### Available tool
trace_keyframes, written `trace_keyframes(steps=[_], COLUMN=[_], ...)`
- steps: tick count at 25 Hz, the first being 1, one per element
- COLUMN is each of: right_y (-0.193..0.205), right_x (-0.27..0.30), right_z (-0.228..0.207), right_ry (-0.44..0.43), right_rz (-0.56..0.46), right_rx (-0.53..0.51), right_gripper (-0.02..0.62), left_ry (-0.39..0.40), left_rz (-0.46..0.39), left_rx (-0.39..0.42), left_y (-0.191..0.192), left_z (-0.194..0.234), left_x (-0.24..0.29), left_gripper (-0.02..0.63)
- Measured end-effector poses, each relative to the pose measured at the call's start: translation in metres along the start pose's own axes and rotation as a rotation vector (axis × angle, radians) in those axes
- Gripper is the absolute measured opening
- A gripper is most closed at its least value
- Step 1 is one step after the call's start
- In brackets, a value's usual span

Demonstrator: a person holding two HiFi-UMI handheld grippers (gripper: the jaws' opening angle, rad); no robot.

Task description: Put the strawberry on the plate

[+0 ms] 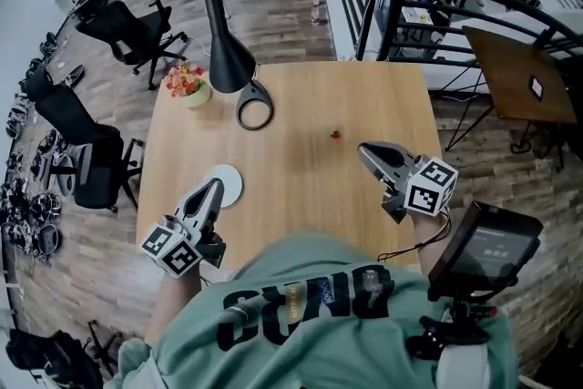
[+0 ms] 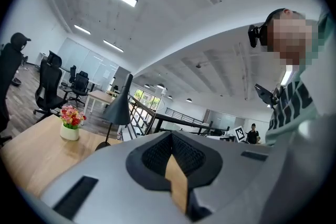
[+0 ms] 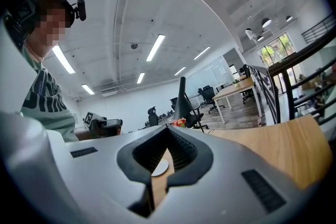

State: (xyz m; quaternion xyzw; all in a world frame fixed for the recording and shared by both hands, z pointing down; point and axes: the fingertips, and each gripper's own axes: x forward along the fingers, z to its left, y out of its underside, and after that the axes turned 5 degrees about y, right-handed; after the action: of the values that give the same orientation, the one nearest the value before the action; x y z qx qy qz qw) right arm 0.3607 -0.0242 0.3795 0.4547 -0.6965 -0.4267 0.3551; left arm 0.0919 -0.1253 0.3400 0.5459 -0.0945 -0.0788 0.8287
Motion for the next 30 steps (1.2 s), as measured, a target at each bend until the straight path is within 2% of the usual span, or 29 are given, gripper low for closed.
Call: trace_keyframes(steps=[3,6,9,13,18,26,30], right_y=[0.010,0.012,0.014,0.010,0.001,0.002,-0.001], right_x=[0.027,0.065,0.112,0.142,0.125,0.062,0.039], right_z=[0.017,0.039,0.066,0.093,0.087,0.037,0.010], right_ry=[0.071,0.107,0.104,0.070,0.033,-0.080,-0.052], right_rz=[0.016,0.031,0.057,0.097,0.085,0.080,0.067], right_rx=[0.014,0.008,0.004,-0.030,-0.030,-0.048,-0.049], right_gripper=[0.005,0.005,0.005,0.005,0.005,0.005,0.005], left_ry=[0.052,0.106,0.140,0.160,0.137,0.080,0.087], left_rz=[0.016,0.028,0.033,0.041,0.063,0.051,0.090], left_rx=[-0.015,-0.005,-0.016,-0.051,-0.074,-0.082,-0.055], left_y=[-0.001,-0.012,-0.014,-0.001,0.015,0.028,0.029], left_z=[0.040,0.081,0.113,0.122,0.101,0.014,-0.004], left_x=[-0.015,-0.030,-0.047,-0.059,-0.053,0.011,0.034], left_gripper=[0.002,0.002,0.002,0.002,0.002,0.002,0.002])
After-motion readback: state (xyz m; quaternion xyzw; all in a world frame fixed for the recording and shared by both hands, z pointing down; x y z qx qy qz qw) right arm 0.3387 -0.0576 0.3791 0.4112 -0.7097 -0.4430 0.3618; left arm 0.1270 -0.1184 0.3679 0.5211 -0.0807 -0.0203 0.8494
